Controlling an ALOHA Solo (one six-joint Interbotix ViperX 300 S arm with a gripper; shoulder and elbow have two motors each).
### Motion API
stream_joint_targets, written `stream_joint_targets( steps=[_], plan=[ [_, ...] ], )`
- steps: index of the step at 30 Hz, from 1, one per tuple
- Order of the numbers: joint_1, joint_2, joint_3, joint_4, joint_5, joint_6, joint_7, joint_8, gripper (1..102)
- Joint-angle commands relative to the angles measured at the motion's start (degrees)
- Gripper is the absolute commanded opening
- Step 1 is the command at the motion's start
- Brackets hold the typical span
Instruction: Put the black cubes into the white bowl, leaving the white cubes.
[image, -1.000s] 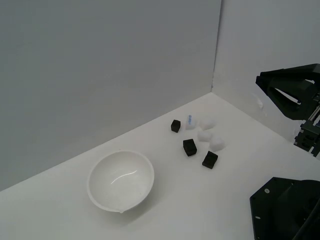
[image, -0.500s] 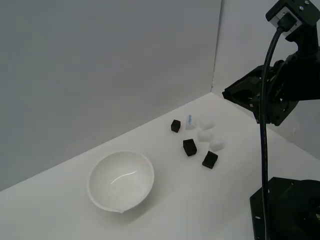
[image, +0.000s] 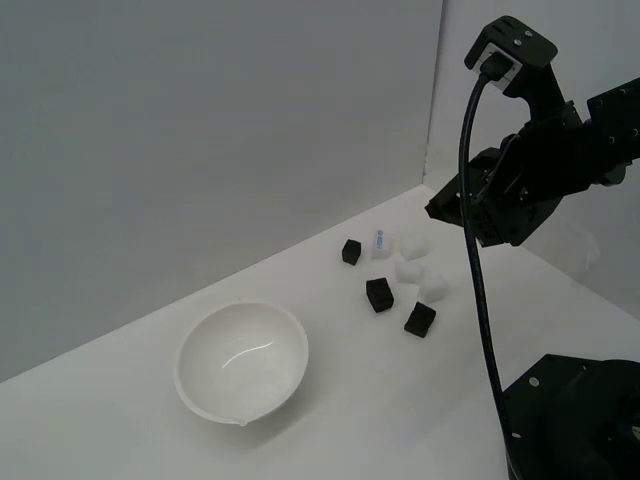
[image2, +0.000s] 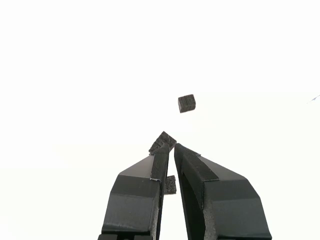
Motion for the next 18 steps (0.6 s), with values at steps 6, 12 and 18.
stream_joint_targets(
  steps=[6,12,18],
  plan=[
    [0.7,-5.2,-5.1,-2.6,-2.5,-2.5,4.9,0.0,9],
    [0.7,-11.6,-11.4,-5.5,-5.5,-4.6,11.5,0.0,41],
    [-0.1,-17.0,-16.9,-6.1,-6.1,-5.7,14.2,0.0,66]
  ],
)
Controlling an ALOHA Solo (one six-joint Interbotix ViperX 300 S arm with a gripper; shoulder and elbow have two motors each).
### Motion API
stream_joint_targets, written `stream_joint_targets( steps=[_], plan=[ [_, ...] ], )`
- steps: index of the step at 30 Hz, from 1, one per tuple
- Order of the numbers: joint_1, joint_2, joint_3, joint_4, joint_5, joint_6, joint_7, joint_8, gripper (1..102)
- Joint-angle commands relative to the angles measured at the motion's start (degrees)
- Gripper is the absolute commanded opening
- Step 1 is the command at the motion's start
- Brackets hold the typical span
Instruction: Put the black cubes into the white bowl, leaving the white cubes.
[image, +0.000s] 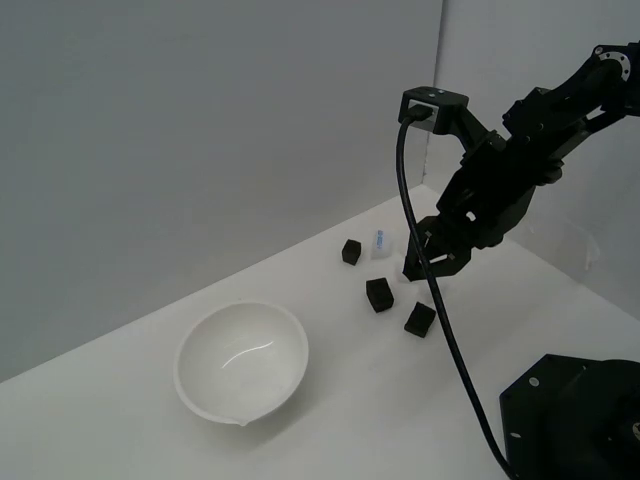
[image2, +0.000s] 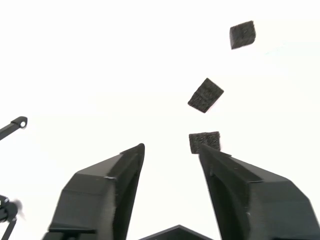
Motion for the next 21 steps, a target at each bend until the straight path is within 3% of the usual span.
stream_joint_targets(
  steps=[1,5,11,21],
  plan=[
    [-0.3,-1.2,-1.1,-0.8,-1.0,-1.0,0.5,0.0,71],
    [-1.2,-4.7,-4.6,-0.7,-1.0,-1.0,0.5,0.0,88],
    [-2.0,-9.5,-9.5,-0.2,-0.4,0.8,0.4,0.1,92],
    [-2.0,-13.8,-13.7,0.4,0.1,1.7,-1.3,2.1,100]
  ],
)
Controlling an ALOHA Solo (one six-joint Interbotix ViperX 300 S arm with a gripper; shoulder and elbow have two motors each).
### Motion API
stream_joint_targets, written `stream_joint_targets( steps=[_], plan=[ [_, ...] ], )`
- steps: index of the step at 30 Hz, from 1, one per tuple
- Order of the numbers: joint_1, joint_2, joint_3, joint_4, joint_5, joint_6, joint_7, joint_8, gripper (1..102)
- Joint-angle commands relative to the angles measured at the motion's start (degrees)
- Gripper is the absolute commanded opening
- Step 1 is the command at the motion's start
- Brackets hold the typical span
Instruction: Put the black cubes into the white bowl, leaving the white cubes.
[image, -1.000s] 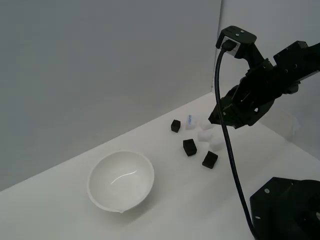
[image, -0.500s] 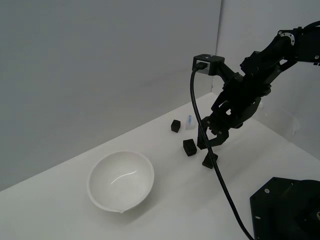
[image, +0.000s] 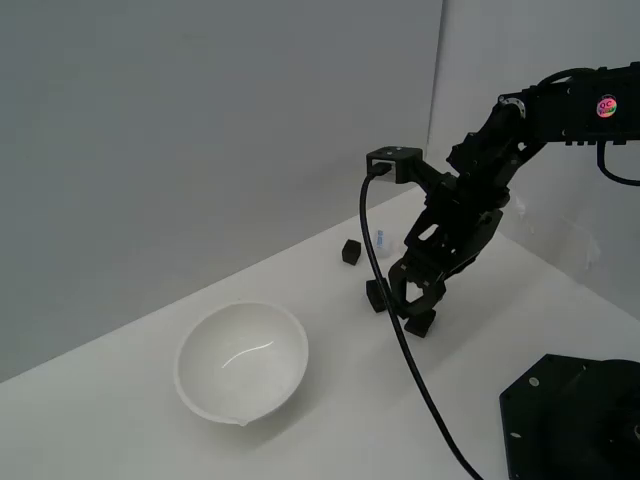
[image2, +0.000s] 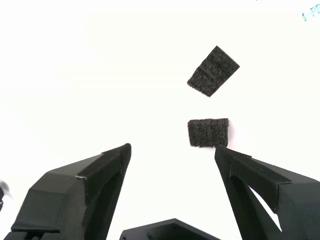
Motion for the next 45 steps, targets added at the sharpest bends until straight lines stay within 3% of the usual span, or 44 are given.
stream_joint_targets(
  steps=[1,16,24,45],
  plan=[
    [-0.1,-0.4,-0.1,0.2,0.2,-0.5,0.0,0.3,100],
    [0.0,-8.1,-7.6,-0.2,0.0,1.1,-4.3,2.2,100],
    [2.3,-9.1,-8.7,-0.3,-0.3,5.3,-5.3,2.2,100],
    [-0.3,-14.5,-14.1,-0.2,-0.1,3.6,-7.6,2.2,100]
  ],
)
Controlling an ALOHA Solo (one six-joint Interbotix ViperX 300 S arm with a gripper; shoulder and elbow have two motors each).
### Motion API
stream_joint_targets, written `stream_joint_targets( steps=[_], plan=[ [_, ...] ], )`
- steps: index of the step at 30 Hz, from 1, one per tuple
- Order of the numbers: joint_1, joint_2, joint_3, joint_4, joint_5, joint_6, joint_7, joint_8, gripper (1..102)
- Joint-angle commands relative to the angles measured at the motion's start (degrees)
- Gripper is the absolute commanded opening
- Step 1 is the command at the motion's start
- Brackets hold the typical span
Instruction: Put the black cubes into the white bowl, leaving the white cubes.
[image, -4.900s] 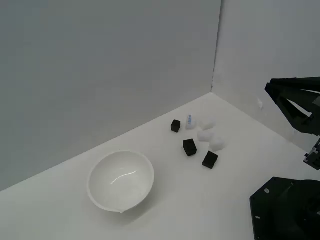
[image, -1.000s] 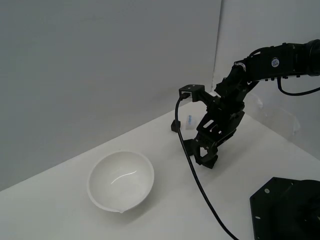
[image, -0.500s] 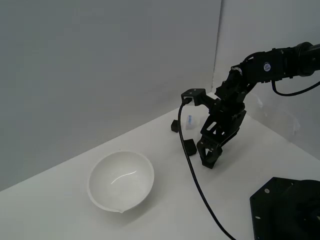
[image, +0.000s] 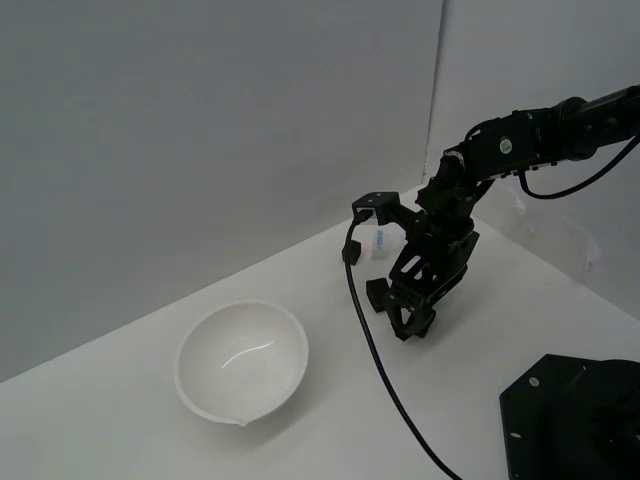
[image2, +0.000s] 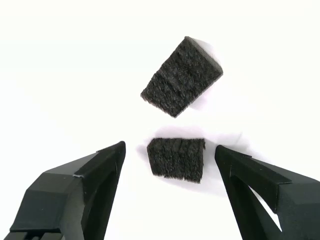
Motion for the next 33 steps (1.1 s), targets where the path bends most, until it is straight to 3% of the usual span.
stream_joint_targets(
  steps=[1,7,9,12,13,20,33],
  plan=[
    [-0.3,1.1,1.3,-0.3,-0.4,-0.9,0.7,0.2,100],
    [-0.3,1.1,1.3,0.0,-0.2,-1.0,1.1,0.2,97],
    [-0.3,1.2,1.5,0.0,-0.2,-0.9,1.4,0.2,87],
    [-0.3,1.5,1.8,-0.1,-0.3,-0.9,2.5,0.2,63],
    [-0.3,1.6,1.9,-0.1,-0.3,-0.8,2.8,0.2,60],
    [-0.3,2.8,3.1,0.0,-0.2,-0.5,3.9,0.2,50],
    [-0.3,6.1,6.3,0.4,0.1,-0.5,4.3,0.2,46]
  ],
)
